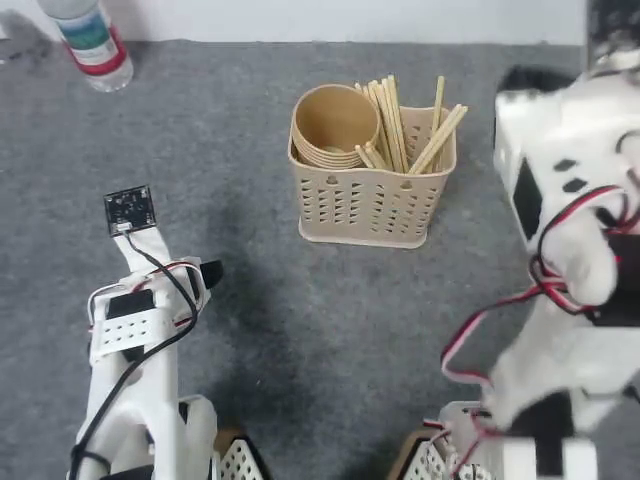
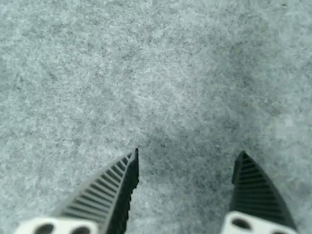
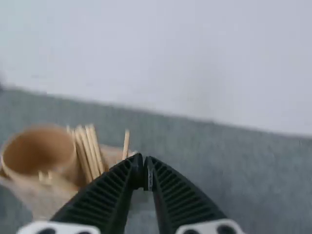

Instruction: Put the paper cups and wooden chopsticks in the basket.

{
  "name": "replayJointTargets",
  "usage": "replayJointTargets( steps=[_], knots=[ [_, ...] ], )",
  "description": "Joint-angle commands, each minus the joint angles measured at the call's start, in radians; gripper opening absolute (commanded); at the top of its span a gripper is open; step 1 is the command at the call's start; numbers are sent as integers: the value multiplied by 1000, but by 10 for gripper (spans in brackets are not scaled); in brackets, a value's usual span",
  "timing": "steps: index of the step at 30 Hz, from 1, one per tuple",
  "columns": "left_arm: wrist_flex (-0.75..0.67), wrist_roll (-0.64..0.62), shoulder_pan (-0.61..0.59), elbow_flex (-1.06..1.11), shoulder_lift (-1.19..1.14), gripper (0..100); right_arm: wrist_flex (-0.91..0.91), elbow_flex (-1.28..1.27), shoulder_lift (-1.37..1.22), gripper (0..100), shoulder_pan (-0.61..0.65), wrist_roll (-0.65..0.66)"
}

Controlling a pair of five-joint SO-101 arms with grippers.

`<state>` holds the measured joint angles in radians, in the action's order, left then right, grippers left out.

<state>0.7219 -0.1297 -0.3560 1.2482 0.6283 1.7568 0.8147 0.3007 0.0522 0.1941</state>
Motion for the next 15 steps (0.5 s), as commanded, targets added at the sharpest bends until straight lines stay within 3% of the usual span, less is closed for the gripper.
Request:
replayJointTargets(
  steps=[1, 8, 15],
  knots=[
    [-14, -9, 3, -8, 9, 297, 7, -342, 205, 7, -12, 81],
    [9, -9, 6, -19, 9, 297, -16, -608, 159, 7, -18, 207],
    [32, -9, 6, -45, 9, 298, 44, -512, -8, 8, -99, 204]
  ],
)
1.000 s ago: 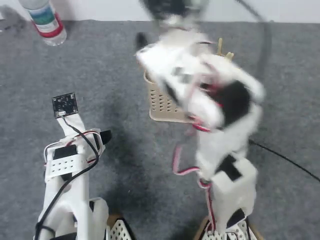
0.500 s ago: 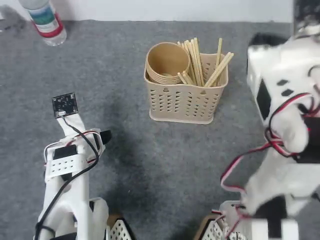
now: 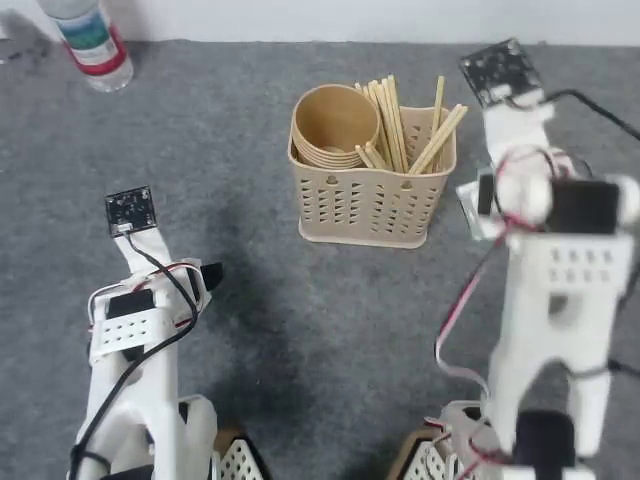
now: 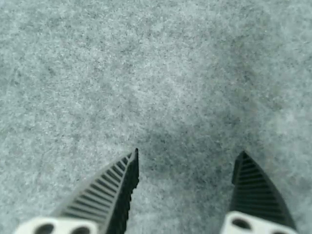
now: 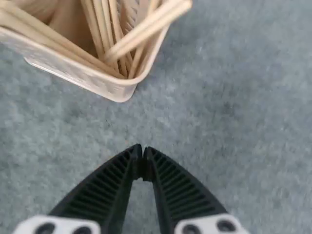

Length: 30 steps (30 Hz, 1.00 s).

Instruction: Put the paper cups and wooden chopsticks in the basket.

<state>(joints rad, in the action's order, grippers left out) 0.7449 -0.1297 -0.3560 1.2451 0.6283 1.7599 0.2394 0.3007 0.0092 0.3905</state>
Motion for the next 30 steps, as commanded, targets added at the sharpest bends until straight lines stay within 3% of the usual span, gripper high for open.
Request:
replayJointTargets(
  steps=[1, 4, 6, 11, 13, 15, 18, 22, 25, 27, 30],
  knots=[
    [9, -9, 8, -42, 9, 298, 41, 58, -7, 9, -74, 8],
    [21, -2, 6, -71, 9, 298, 35, 46, -2, 8, -90, -15],
    [87, 14, 6, -150, 9, 299, 19, 46, -1, 8, -93, -130],
    [242, -69, 8, -487, 9, 299, -64, 46, 1, 8, -248, -675],
    [275, -97, 8, -596, 9, 298, -114, 43, 1, 8, -288, -835],
    [315, -97, 20, -699, 14, 298, -154, 43, 1, 8, -271, -835],
    [431, -97, 29, -831, 63, 295, -156, 48, 19, 8, -217, -724],
    [588, -55, 114, -944, 207, 150, -87, 48, 145, 8, -170, -560],
    [580, 98, 207, -912, 336, 15, -68, 38, 278, 8, -154, -542],
    [551, 187, 235, -828, 423, 13, -65, 14, 361, 8, -150, -542],
    [477, 147, 226, -656, 569, 13, -71, -98, 461, 8, -117, -502]
  ],
)
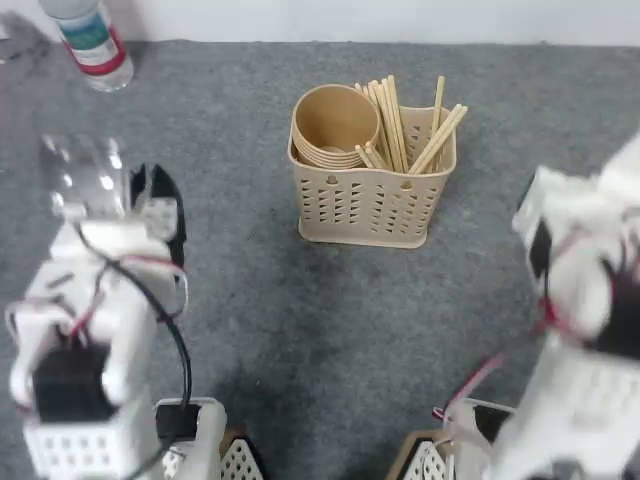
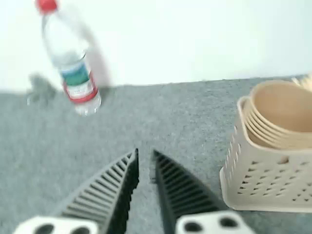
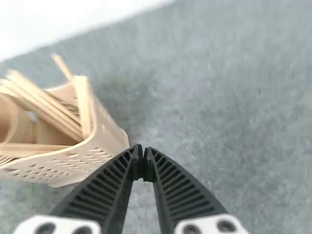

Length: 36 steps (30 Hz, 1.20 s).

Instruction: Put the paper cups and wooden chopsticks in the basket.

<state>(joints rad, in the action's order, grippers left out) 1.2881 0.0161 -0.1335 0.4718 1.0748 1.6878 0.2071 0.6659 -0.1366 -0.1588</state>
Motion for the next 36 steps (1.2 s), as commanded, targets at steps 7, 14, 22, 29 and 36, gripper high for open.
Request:
replayJointTargets(
  steps=[7, 14, 22, 29, 36],
  knots=[
    [-146, -55, -58, 619, 549, 14, -150, -559, 329, 8, 51, 77],
    [-146, -69, -60, 917, 723, 13, -410, -1131, 716, 8, 59, 141],
    [-219, -176, -51, 1052, 749, 13, -499, -1577, 1162, 9, 65, 267],
    [-272, -91, -57, 1211, 743, 13, -618, -1827, 1098, 8, 148, 149],
    [-144, -84, -54, 1211, 743, 13, -578, -1890, 1148, 8, 200, 160]
  ],
)
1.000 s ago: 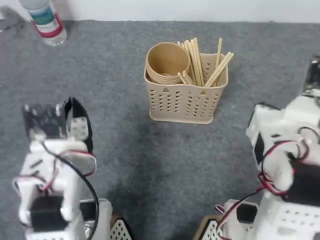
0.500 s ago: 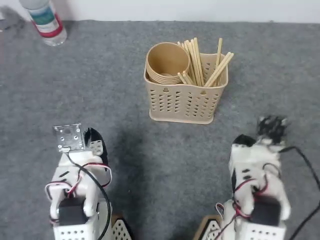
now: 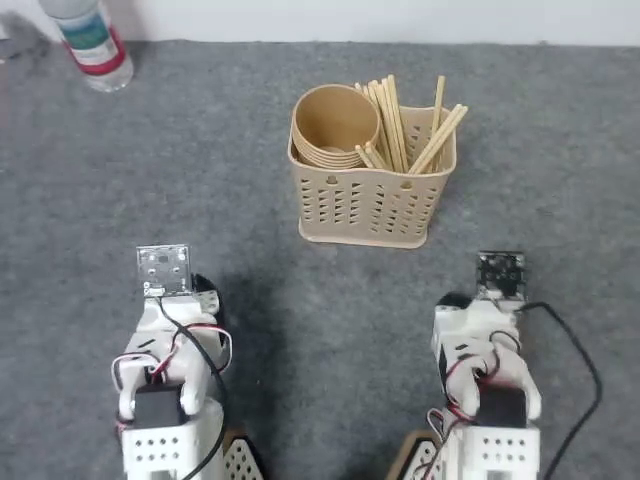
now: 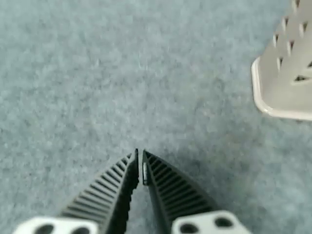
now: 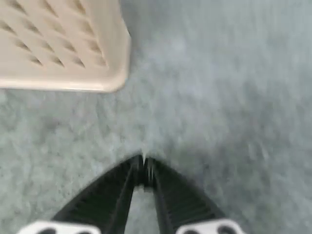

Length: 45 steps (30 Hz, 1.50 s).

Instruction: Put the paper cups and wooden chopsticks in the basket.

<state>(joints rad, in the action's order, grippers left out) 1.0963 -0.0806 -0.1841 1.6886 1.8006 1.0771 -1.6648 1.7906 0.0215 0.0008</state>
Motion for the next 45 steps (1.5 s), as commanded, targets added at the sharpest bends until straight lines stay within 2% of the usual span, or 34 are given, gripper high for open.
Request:
replayJointTargets(
  steps=[1, 5, 7, 11, 18, 25, 34, 45],
  knots=[
    [64, 12, -3, -5, 17, 13, 64, -18, 22, 8, 58, 0],
    [143, 12, -2, -5, 17, 13, 202, -14, 22, 9, 76, 3],
    [170, 8, -3, -5, 18, 13, 248, 2, 22, 8, 67, 46],
    [166, 6, -6, -5, 18, 13, 231, -18, 19, 8, 65, 135],
    [166, 6, -6, -5, 18, 13, 231, -18, 19, 8, 58, 146],
    [166, 8, -2, -5, 17, 13, 223, -18, 22, 9, -70, 147],
    [166, 9, -2, -5, 17, 13, 188, -18, 22, 9, 44, 143],
    [166, 9, -2, -5, 17, 13, 232, -18, 22, 8, 45, 141]
  ],
)
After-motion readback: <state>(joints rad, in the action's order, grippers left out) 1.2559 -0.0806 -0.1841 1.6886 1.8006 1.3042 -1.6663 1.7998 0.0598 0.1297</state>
